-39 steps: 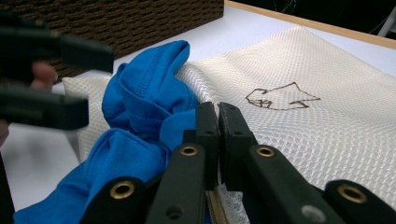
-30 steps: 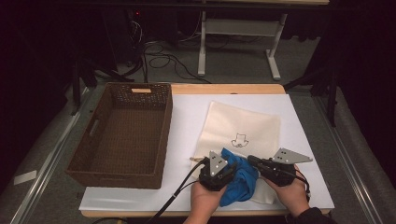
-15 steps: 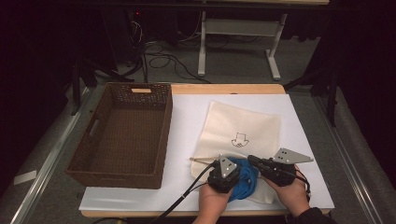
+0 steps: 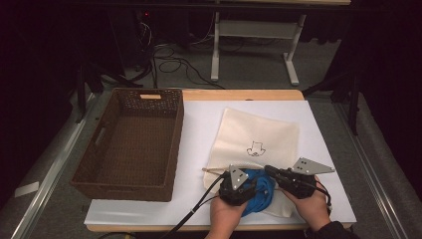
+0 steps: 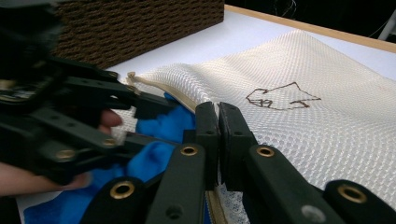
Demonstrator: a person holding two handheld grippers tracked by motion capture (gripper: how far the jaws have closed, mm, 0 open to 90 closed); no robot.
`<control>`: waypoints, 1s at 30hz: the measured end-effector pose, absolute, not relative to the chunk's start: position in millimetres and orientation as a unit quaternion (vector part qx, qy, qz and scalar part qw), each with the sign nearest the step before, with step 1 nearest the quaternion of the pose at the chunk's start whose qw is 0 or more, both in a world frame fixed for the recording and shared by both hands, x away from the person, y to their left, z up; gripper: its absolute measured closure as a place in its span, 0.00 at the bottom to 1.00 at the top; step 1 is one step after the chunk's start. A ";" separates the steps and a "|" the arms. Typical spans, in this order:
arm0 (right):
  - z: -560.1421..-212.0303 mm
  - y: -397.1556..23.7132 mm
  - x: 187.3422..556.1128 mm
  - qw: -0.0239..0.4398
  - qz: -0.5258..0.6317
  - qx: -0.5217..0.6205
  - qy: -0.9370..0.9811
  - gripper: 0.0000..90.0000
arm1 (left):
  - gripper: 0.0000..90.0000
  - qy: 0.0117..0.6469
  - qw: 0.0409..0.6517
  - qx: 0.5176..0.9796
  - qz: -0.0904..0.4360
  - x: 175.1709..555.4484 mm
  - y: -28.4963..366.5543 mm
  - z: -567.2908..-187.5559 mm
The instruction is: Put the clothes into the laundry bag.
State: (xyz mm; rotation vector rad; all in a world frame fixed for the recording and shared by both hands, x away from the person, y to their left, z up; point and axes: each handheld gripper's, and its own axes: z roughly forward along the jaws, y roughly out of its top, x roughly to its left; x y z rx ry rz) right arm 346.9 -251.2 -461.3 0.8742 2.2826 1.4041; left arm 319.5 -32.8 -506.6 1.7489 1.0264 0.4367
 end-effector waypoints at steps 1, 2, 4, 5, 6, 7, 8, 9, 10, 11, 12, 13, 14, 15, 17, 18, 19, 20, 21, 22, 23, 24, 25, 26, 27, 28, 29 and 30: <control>-461.0 -251.2 346.8 0.160 0.493 0.305 0.799 0.99 | 0.48 0.426 0.511 0.724 0.182 316.5 -30.6 -505.8; -460.8 -251.4 346.7 0.162 0.493 0.305 0.799 0.99 | 0.47 0.425 0.515 0.722 0.183 312.9 -27.5 -504.5; -460.6 -251.5 346.8 0.161 0.493 0.306 0.798 0.99 | 0.42 0.424 0.521 0.719 0.181 307.6 -22.7 -502.7; -460.6 -251.4 346.5 0.161 0.493 0.306 0.798 0.99 | 0.40 0.421 0.528 0.715 0.178 303.0 -19.7 -502.0; -460.5 -251.4 346.3 0.162 0.493 0.305 0.799 0.99 | 0.37 0.420 0.529 0.716 0.179 300.1 -18.2 -501.8; -460.4 -251.5 345.9 0.162 0.493 0.305 0.799 0.99 | 0.34 0.415 0.530 0.718 0.178 296.4 -17.1 -502.2; -460.3 -251.8 345.8 0.163 0.493 0.305 0.799 0.99 | 0.30 0.408 0.526 0.724 0.178 291.9 -16.5 -503.2; -460.1 -251.9 345.5 0.163 0.493 0.305 0.798 0.99 | 0.29 0.405 0.522 0.729 0.177 289.4 -16.2 -504.2; -460.1 -252.0 345.5 0.162 0.493 0.306 0.798 0.99 | 0.29 0.402 0.517 0.736 0.173 287.0 -16.7 -506.2; -460.1 -252.0 345.6 0.162 0.493 0.306 0.798 0.99 | 0.29 0.402 0.506 0.744 0.171 285.4 -18.1 -508.9; -460.3 -251.9 345.6 0.163 0.493 0.305 0.798 0.99 | 0.29 0.403 0.496 0.750 0.167 284.8 -20.1 -512.2; -460.5 -251.6 345.8 0.163 0.492 0.305 0.799 0.99 | 0.30 0.403 0.488 0.757 0.164 285.0 -22.8 -515.7; -460.7 -251.1 345.8 0.161 0.492 0.306 0.799 0.99 | 0.31 0.401 0.478 0.765 0.159 286.0 -25.7 -519.2; -461.0 -251.2 345.9 0.161 0.492 0.305 0.799 0.99 | 0.32 0.401 0.468 0.773 0.154 287.4 -28.8 -522.5; -461.0 -251.6 345.3 0.162 0.490 0.307 0.800 0.99 | 0.40 0.402 0.447 0.786 0.145 290.3 -33.4 -523.6; -461.2 -252.1 345.4 0.164 0.491 0.304 0.800 0.99 | 0.44 0.403 0.444 0.786 0.147 290.8 -33.9 -523.2; -461.5 -252.1 345.0 0.161 0.491 0.310 0.798 0.99 | 0.52 0.406 0.443 0.787 0.143 291.8 -33.2 -523.0; -462.0 -252.3 345.6 0.162 0.492 0.308 0.798 0.99 | 0.59 0.411 0.440 0.786 0.142 292.8 -32.5 -523.2; -462.1 -252.3 345.9 0.162 0.491 0.307 0.799 0.99 | 0.65 0.415 0.440 0.783 0.141 293.4 -31.7 -523.1; -462.1 -251.9 345.9 0.161 0.491 0.307 0.799 0.99 | 0.71 0.415 0.440 0.784 0.142 293.6 -31.4 -523.3; -462.1 -251.5 345.9 0.162 0.490 0.305 0.800 0.99 | 0.78 0.415 0.439 0.784 0.143 293.3 -31.5 -523.2; -462.3 -251.0 345.7 0.162 0.490 0.305 0.800 0.99 | 0.82 0.415 0.440 0.783 0.143 292.8 -31.4 -523.3; -462.5 -250.6 345.6 0.163 0.490 0.304 0.801 0.99 | 0.86 0.415 0.442 0.783 0.141 292.4 -31.2 -523.5; -462.4 -250.4 345.4 0.161 0.490 0.304 0.801 0.99 | 0.88 0.415 0.443 0.782 0.141 291.8 -30.4 -523.5; -462.3 -250.2 345.1 0.160 0.491 0.305 0.800 0.99 | 0.89 0.415 0.445 0.781 0.141 290.8 -29.7 -523.5; -461.9 -250.2 344.9 0.160 0.492 0.304 0.800 0.99 | 0.90 0.414 0.445 0.781 0.143 289.4 -29.2 -523.7; -461.4 -250.3 344.4 0.160 0.492 0.301 0.801 0.99 | 0.90 0.412 0.448 0.780 0.144 287.6 -28.9 -523.8; -460.9 -249.8 343.1 0.158 0.493 0.303 0.800 0.99 | 0.91 0.410 0.450 0.780 0.145 285.7 -28.3 -523.4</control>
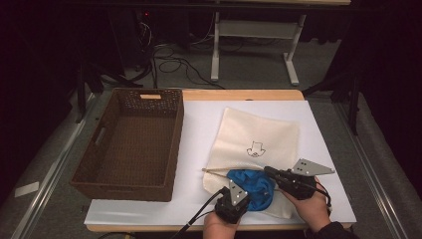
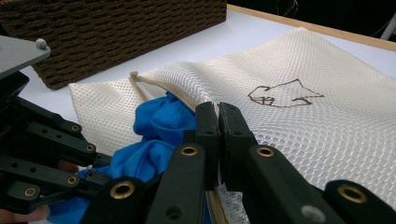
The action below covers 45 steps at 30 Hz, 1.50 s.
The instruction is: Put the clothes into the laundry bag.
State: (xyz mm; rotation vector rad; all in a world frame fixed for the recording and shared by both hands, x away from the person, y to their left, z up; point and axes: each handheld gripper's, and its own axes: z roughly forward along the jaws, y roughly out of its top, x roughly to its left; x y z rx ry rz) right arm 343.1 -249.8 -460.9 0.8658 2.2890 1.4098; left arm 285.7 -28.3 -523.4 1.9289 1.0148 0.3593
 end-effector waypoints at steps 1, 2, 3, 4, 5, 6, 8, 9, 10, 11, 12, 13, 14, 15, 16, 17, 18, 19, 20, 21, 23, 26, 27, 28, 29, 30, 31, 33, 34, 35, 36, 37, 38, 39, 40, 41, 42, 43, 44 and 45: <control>-460.4 -249.6 342.1 0.158 0.493 0.302 0.801 0.99 | 0.91 0.409 0.453 0.778 0.147 283.1 -27.8 -522.5; -459.9 -249.3 340.9 0.157 0.494 0.300 0.800 0.99 | 0.91 0.409 0.456 0.776 0.150 281.0 -27.5 -521.2; -459.5 -249.4 340.2 0.158 0.494 0.298 0.802 0.99 | 0.91 0.408 0.458 0.776 0.150 279.7 -27.1 -519.8; -459.2 -249.1 339.9 0.159 0.495 0.296 0.801 0.99 | 0.91 0.406 0.462 0.774 0.153 278.3 -26.3 -517.8; -459.1 -248.8 339.1 0.158 0.495 0.297 0.801 0.99 | 0.91 0.406 0.466 0.771 0.156 277.6 -26.0 -515.8; -459.0 -248.6 339.0 0.159 0.496 0.295 0.801 0.99 | 0.91 0.407 0.468 0.769 0.159 278.3 -26.1 -513.7; -459.1 -248.1 339.0 0.159 0.495 0.296 0.801 0.99 | 0.91 0.408 0.467 0.768 0.161 281.1 -26.5 -511.5; -459.0 -247.8 338.6 0.158 0.495 0.297 0.801 0.99 | 0.91 0.409 0.468 0.766 0.161 283.6 -27.5 -510.8; -458.9 -247.8 338.3 0.159 0.494 0.297 0.802 0.99 | 0.91 0.410 0.468 0.766 0.160 287.6 -29.3 -510.5; -459.0 -248.0 338.3 0.159 0.495 0.296 0.801 0.99 | 0.91 0.410 0.468 0.766 0.160 290.2 -30.7 -510.4; -458.9 -248.1 338.2 0.159 0.495 0.297 0.801 0.99 | 0.91 0.410 0.465 0.768 0.163 294.0 -32.5 -510.1; -458.9 -248.4 338.8 0.161 0.494 0.295 0.802 0.99 | 0.91 0.413 0.466 0.766 0.163 297.7 -34.9 -509.7; -458.9 -248.6 338.9 0.160 0.495 0.297 0.801 0.99 | 0.91 0.413 0.464 0.766 0.164 301.6 -36.6 -509.0; -459.0 -248.8 339.0 0.160 0.495 0.296 0.801 0.99 | 0.90 0.416 0.463 0.764 0.167 305.5 -38.7 -508.3; -459.0 -249.0 339.2 0.161 0.496 0.295 0.801 0.99 | 0.90 0.419 0.462 0.763 0.168 310.4 -41.2 -507.9; -458.9 -249.3 339.2 0.159 0.496 0.297 0.800 0.99 | 0.90 0.420 0.460 0.763 0.171 313.6 -42.5 -508.2; -459.0 -249.5 339.6 0.159 0.496 0.297 0.800 0.99 | 0.90 0.421 0.457 0.765 0.168 317.6 -44.4 -509.4; -459.1 -249.7 340.1 0.160 0.497 0.296 0.800 0.99 | 0.89 0.425 0.454 0.765 0.170 320.8 -45.4 -510.7; -459.1 -249.8 340.4 0.159 0.498 0.296 0.800 0.99 | 0.87 0.430 0.454 0.761 0.169 323.5 -45.5 -512.5; -459.0 -249.9 340.3 0.158 0.498 0.297 0.799 0.99 | 0.84 0.432 0.455 0.760 0.167 324.0 -44.9 -513.0; -458.9 -250.1 339.9 0.156 0.498 0.299 0.799 0.99 | 0.76 0.432 0.465 0.754 0.170 321.5 -41.5 -513.5; -459.3 -250.3 339.9 0.156 0.496 0.300 0.800 0.99 | 0.63 0.436 0.475 0.745 0.174 314.5 -32.1 -513.6; -459.4 -250.2 339.7 0.155 0.496 0.300 0.800 0.99 | 0.60 0.438 0.478 0.741 0.175 311.4 -28.8 -513.6; -459.5 -250.2 340.0 0.158 0.497 0.295 0.801 0.99 | 0.57 0.438 0.482 0.738 0.175 307.9 -25.4 -513.6; -459.2 -250.0 339.9 0.160 0.497 0.294 0.801 0.99 | 0.55 0.437 0.484 0.737 0.178 304.2 -22.1 -513.2; -458.8 -249.8 339.2 0.159 0.495 0.297 0.801 0.99 | 0.53 0.437 0.487 0.735 0.180 300.3 -19.2 -512.7; -458.8 -249.7 339.2 0.159 0.495 0.296 0.801 0.99 | 0.51 0.434 0.490 0.734 0.181 296.7 -16.6 -512.1; -459.0 -249.6 339.9 0.159 0.495 0.296 0.801 0.99 | 0.44 0.426 0.495 0.734 0.185 290.9 -13.0 -511.4; -458.9 -249.6 340.6 0.160 0.495 0.295 0.801 0.99 | 0.39 0.422 0.496 0.736 0.184 288.9 -12.2 -512.1; -458.8 -249.4 340.7 0.159 0.495 0.298 0.801 0.99 | 0.35 0.422 0.495 0.738 0.181 287.9 -12.1 -512.7; -458.8 -249.2 340.8 0.160 0.495 0.297 0.801 0.99 | 0.32 0.420 0.496 0.739 0.175 286.6 -12.3 -513.5; -458.8 -249.1 340.7 0.160 0.495 0.298 0.801 0.99 | 0.29 0.418 0.500 0.739 0.172 284.7 -13.5 -514.2; -458.8 -248.9 340.4 0.159 0.495 0.298 0.801 0.99 | 0.28 0.411 0.504 0.741 0.169 282.1 -16.3 -514.6; -458.7 -249.0 340.1 0.159 0.495 0.298 0.801 0.99 | 0.25 0.406 0.506 0.743 0.167 280.7 -18.7 -514.8; -458.7 -249.2 339.8 0.158 0.495 0.300 0.800 0.99 | 0.24 0.399 0.507 0.748 0.159 279.7 -22.8 -515.3; -458.8 -249.5 340.2 0.160 0.495 0.297 0.801 0.99 | 0.23 0.393 0.503 0.756 0.149 279.8 -28.1 -516.1; -458.9 -249.6 340.2 0.160 0.495 0.297 0.801 0.99 | 0.23 0.388 0.487 0.770 0.139 281.1 -35.4 -517.6; -459.0 -249.5 340.3 0.160 0.495 0.297 0.801 0.98 | 0.22 0.386 0.476 0.779 0.132 282.2 -39.8 -518.8; -459.0 -249.3 340.2 0.159 0.495 0.297 0.801 0.99 | 0.22 0.386 0.460 0.790 0.127 284.0 -45.8 -520.9; -458.9 -249.2 340.1 0.160 0.495 0.297 0.801 0.99 | 0.25 0.384 0.441 0.801 0.127 285.5 -50.9 -522.9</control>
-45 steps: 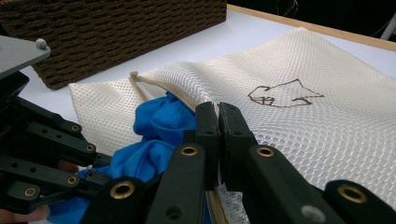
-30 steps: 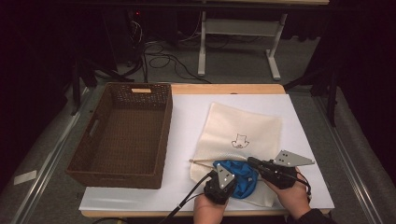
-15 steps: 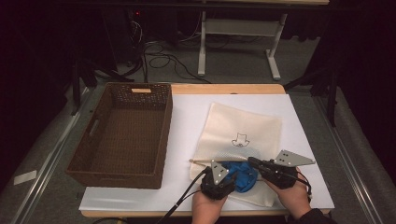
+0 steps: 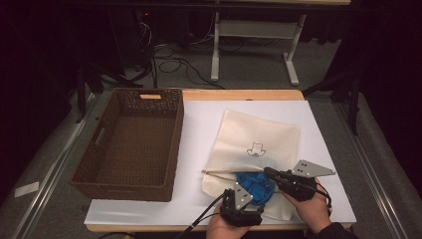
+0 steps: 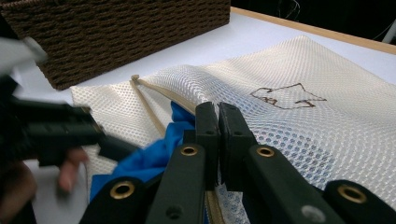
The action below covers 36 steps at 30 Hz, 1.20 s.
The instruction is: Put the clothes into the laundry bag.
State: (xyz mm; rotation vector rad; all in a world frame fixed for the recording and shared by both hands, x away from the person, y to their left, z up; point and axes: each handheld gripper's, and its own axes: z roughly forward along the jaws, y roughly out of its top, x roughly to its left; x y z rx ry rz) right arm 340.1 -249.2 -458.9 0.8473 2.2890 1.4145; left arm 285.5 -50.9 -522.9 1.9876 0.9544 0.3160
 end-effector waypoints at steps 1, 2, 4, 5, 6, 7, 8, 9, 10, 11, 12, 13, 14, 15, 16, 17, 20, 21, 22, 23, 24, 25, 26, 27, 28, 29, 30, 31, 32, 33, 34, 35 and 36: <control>-458.8 -249.2 339.9 0.159 0.495 0.298 0.801 0.98 | 0.28 0.382 0.429 0.807 0.137 285.7 -55.2 -524.5; -458.8 -249.4 339.8 0.158 0.495 0.298 0.801 0.98 | 0.31 0.378 0.422 0.809 0.154 284.6 -57.6 -524.5; -458.9 -249.9 340.1 0.158 0.497 0.298 0.800 0.99 | 0.49 0.388 0.418 0.805 0.163 285.6 -56.6 -523.0; -458.9 -250.0 339.9 0.156 0.497 0.301 0.799 0.99 | 0.57 0.395 0.420 0.801 0.161 287.7 -53.3 -521.8; -459.1 -250.2 340.2 0.157 0.496 0.300 0.800 0.99 | 0.66 0.399 0.421 0.800 0.156 289.1 -51.0 -521.1; -459.2 -250.3 340.5 0.157 0.496 0.299 0.800 0.99 | 0.73 0.403 0.422 0.797 0.153 290.8 -48.5 -520.4; -459.2 -249.9 340.0 0.156 0.496 0.302 0.799 0.99 | 0.80 0.405 0.423 0.796 0.152 292.1 -46.5 -519.5; -459.1 -249.9 340.2 0.158 0.496 0.298 0.800 0.99 | 0.85 0.407 0.427 0.793 0.151 293.0 -44.9 -518.3; -459.2 -249.8 340.3 0.158 0.497 0.296 0.800 0.99 | 0.88 0.408 0.429 0.791 0.153 294.2 -43.4 -517.0; -458.9 -249.8 340.0 0.159 0.497 0.296 0.800 0.98 | 0.90 0.412 0.432 0.788 0.153 295.8 -41.8 -515.7; -458.6 -249.9 339.8 0.160 0.496 0.297 0.800 0.99 | 0.91 0.418 0.435 0.783 0.153 297.5 -40.5 -514.5; -458.5 -249.9 339.5 0.159 0.497 0.299 0.799 0.98 | 0.91 0.422 0.436 0.779 0.154 299.7 -39.1 -513.4; -458.4 -249.9 339.7 0.160 0.498 0.297 0.799 0.99 | 0.91 0.427 0.437 0.777 0.153 301.9 -38.1 -512.3; -458.1 -249.9 339.2 0.159 0.498 0.300 0.798 0.99 | 0.91 0.431 0.438 0.774 0.153 304.2 -37.4 -511.3; -457.9 -250.0 339.2 0.159 0.498 0.299 0.798 0.99 | 0.91 0.435 0.439 0.771 0.153 306.6 -37.2 -510.5; -457.8 -250.0 339.1 0.159 0.498 0.299 0.798 0.99 | 0.91 0.438 0.440 0.769 0.154 309.0 -37.4 -509.8; -457.8 -250.2 339.4 0.160 0.498 0.298 0.798 0.99 | 0.91 0.440 0.437 0.767 0.162 314.7 -41.1 -507.8; -457.6 -250.2 339.6 0.160 0.499 0.297 0.798 0.99 | 0.91 0.440 0.436 0.768 0.163 316.9 -43.6 -506.8; -457.4 -250.3 339.8 0.160 0.500 0.297 0.798 0.99 | 0.91 0.440 0.437 0.767 0.164 318.2 -45.1 -506.3; -457.3 -250.5 339.9 0.160 0.500 0.297 0.797 0.99 | 0.91 0.440 0.439 0.766 0.164 320.0 -47.0 -505.4; -457.2 -250.7 340.0 0.161 0.500 0.296 0.797 0.99 | 0.91 0.440 0.441 0.766 0.162 321.9 -48.8 -504.4; -456.9 -250.8 339.9 0.161 0.501 0.297 0.797 0.99 | 0.91 0.439 0.440 0.766 0.167 323.8 -50.8 -503.7; -456.6 -250.8 339.6 0.160 0.502 0.298 0.796 0.99 | 0.91 0.437 0.440 0.766 0.170 325.9 -52.7 -503.1; -456.4 -250.7 339.5 0.160 0.503 0.300 0.795 0.99 | 0.91 0.436 0.439 0.766 0.174 328.1 -54.4 -502.5; -456.2 -251.0 339.8 0.162 0.503 0.298 0.795 0.99 | 0.91 0.437 0.438 0.766 0.177 330.5 -55.5 -502.0; -456.1 -251.0 339.8 0.161 0.504 0.299 0.794 0.99 | 0.91 0.439 0.439 0.763 0.177 333.0 -57.0 -501.9; -456.1 -251.1 340.2 0.162 0.504 0.298 0.794 0.99 | 0.91 0.440 0.440 0.762 0.179 335.4 -58.7 -502.2; -456.2 -251.2 340.3 0.161 0.504 0.299 0.794 0.99 | 0.91 0.440 0.441 0.761 0.180 337.7 -60.7 -502.9; -456.2 -251.2 340.3 0.160 0.505 0.301 0.793 0.99 | 0.90 0.439 0.442 0.761 0.183 339.9 -63.1 -503.7; -456.3 -251.2 340.5 0.158 0.505 0.301 0.793 0.98 | 0.90 0.438 0.443 0.760 0.184 342.0 -65.6 -504.3; -456.4 -251.6 341.4 0.160 0.505 0.299 0.794 0.99 | 0.90 0.436 0.448 0.758 0.186 344.0 -67.8 -504.8; -456.3 -251.9 341.6 0.159 0.505 0.301 0.793 0.98 | 0.90 0.436 0.449 0.757 0.189 346.0 -70.8 -505.4; -456.0 -252.7 342.7 0.160 0.507 0.301 0.792 0.98 | 0.90 0.436 0.450 0.756 0.187 347.6 -72.5 -505.6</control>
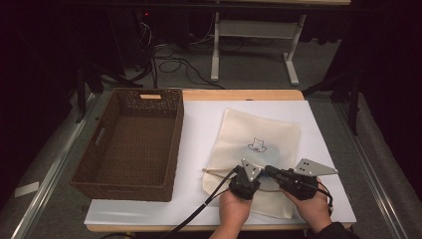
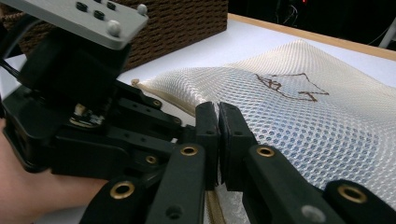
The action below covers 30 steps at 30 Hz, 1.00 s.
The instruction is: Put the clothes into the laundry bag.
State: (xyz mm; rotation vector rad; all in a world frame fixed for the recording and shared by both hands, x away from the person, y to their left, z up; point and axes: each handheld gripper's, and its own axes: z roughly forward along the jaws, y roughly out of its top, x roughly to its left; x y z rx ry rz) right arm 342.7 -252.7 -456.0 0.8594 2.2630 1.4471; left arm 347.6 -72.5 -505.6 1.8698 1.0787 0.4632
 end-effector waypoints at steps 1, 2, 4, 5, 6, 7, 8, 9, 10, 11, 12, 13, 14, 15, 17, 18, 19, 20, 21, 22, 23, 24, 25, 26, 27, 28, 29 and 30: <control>-455.7 -253.0 342.5 0.158 0.506 0.306 0.790 0.99 | 0.89 0.437 0.452 0.755 0.188 349.4 -75.0 -506.1; -455.6 -253.8 343.4 0.160 0.508 0.305 0.790 0.98 | 0.89 0.437 0.454 0.752 0.191 351.3 -77.4 -506.6; -455.6 -255.1 344.8 0.159 0.509 0.305 0.789 0.98 | 0.89 0.437 0.452 0.752 0.197 355.4 -81.5 -507.9; -455.7 -255.4 345.1 0.158 0.508 0.307 0.789 0.98 | 0.89 0.437 0.451 0.751 0.202 357.9 -84.2 -509.1; -455.9 -255.7 345.8 0.158 0.509 0.307 0.789 0.99 | 0.88 0.435 0.455 0.749 0.205 359.4 -85.7 -510.4; -455.9 -255.8 345.5 0.157 0.508 0.311 0.788 0.98 | 0.87 0.432 0.458 0.748 0.210 360.3 -87.1 -512.0; -456.1 -256.0 345.6 0.156 0.508 0.312 0.788 0.98 | 0.86 0.429 0.458 0.749 0.215 360.3 -88.4 -513.6; -456.4 -256.2 345.8 0.158 0.508 0.310 0.788 0.98 | 0.84 0.429 0.458 0.748 0.216 359.9 -89.5 -514.9; -456.6 -256.3 345.6 0.157 0.508 0.310 0.788 0.98 | 0.80 0.425 0.459 0.749 0.216 358.3 -90.0 -514.9; -456.9 -256.3 345.5 0.158 0.508 0.308 0.789 0.98 | 0.74 0.421 0.461 0.751 0.216 357.0 -89.8 -514.3; -457.1 -256.1 345.0 0.157 0.506 0.310 0.789 0.98 | 0.69 0.416 0.463 0.752 0.214 355.0 -89.2 -512.8; -457.3 -255.9 344.9 0.157 0.506 0.309 0.790 0.98 | 0.65 0.416 0.467 0.751 0.212 352.7 -88.3 -511.0; -457.5 -255.4 344.7 0.157 0.506 0.307 0.791 0.98 | 0.60 0.417 0.473 0.748 0.206 350.4 -86.6 -509.1; -457.3 -255.1 344.3 0.157 0.505 0.307 0.791 0.98 | 0.55 0.417 0.481 0.745 0.199 347.0 -84.0 -507.0; -457.0 -255.1 343.8 0.158 0.506 0.306 0.791 0.98 | 0.49 0.418 0.485 0.744 0.191 342.1 -80.4 -504.8; -457.0 -255.2 343.7 0.159 0.506 0.305 0.791 0.98 | 0.47 0.417 0.486 0.744 0.190 338.7 -78.1 -503.9; -457.1 -255.2 343.5 0.159 0.505 0.306 0.791 0.98 | 0.45 0.416 0.488 0.744 0.188 334.8 -75.6 -503.4; -457.1 -255.3 343.5 0.159 0.505 0.306 0.791 0.98 | 0.43 0.416 0.492 0.743 0.184 331.1 -72.7 -503.2; -457.1 -255.4 343.6 0.160 0.505 0.305 0.792 0.98 | 0.42 0.415 0.494 0.743 0.179 327.3 -69.9 -503.3; -457.1 -255.4 343.5 0.160 0.504 0.306 0.792 0.98 | 0.42 0.413 0.494 0.745 0.176 324.1 -66.9 -503.5; -457.2 -255.3 343.3 0.160 0.504 0.306 0.792 0.98 | 0.41 0.411 0.493 0.747 0.174 320.9 -64.0 -503.7; -457.3 -255.1 343.2 0.160 0.503 0.307 0.792 0.98 | 0.41 0.410 0.492 0.748 0.172 317.7 -60.8 -503.6; -457.3 -254.9 343.1 0.160 0.503 0.307 0.792 0.98 | 0.41 0.410 0.494 0.748 0.171 314.8 -57.3 -503.7; -457.3 -254.8 342.9 0.160 0.503 0.306 0.792 0.98 | 0.41 0.409 0.495 0.748 0.169 311.9 -53.4 -503.7; -457.2 -254.8 342.9 0.162 0.503 0.305 0.793 0.98 | 0.41 0.409 0.495 0.748 0.168 308.8 -48.4 -503.5; -457.1 -254.8 342.5 0.161 0.503 0.305 0.792 0.98 | 0.42 0.410 0.495 0.747 0.170 307.1 -45.3 -503.4; -457.1 -254.8 342.5 0.162 0.503 0.305 0.792 0.98 | 0.42 0.411 0.497 0.745 0.171 305.0 -40.7 -503.2; -457.2 -254.9 342.4 0.162 0.503 0.306 0.792 0.98 | 0.43 0.413 0.497 0.744 0.171 303.5 -36.1 -503.0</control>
